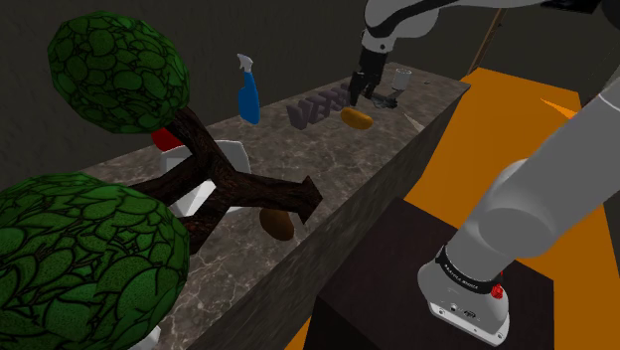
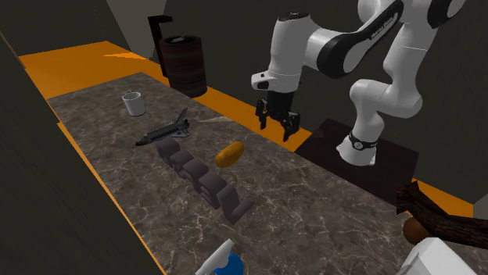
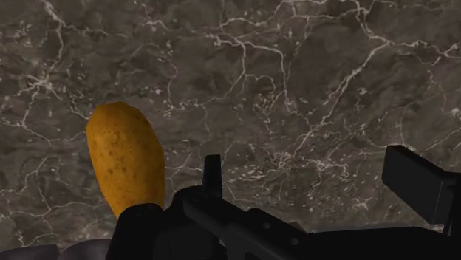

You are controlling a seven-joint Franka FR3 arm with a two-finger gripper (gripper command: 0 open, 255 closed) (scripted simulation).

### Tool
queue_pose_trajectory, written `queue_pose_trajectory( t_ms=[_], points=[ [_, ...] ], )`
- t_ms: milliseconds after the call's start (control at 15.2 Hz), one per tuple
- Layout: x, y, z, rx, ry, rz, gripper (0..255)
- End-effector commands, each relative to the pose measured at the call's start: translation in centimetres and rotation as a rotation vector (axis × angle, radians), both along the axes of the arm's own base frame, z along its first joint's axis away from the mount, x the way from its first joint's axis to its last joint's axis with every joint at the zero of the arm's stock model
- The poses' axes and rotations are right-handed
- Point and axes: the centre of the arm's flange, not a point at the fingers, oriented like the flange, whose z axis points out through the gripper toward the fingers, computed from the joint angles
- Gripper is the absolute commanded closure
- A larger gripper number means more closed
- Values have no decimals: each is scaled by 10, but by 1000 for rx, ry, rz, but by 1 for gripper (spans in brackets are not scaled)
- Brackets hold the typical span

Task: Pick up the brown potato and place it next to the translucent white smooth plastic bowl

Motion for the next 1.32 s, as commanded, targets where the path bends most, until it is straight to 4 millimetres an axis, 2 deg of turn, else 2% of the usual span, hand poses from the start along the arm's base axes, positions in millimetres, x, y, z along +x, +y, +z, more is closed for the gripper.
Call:
queue_pose_trajectory(
  t_ms=[0, 858, 1254],
  points=[
    [12, -20, -17, -8, 4, 3, 0],
    [98, -138, -99, -49, 28, 15, 0],
    [99, -139, -131, -49, 28, 15, 0]
  ],
)
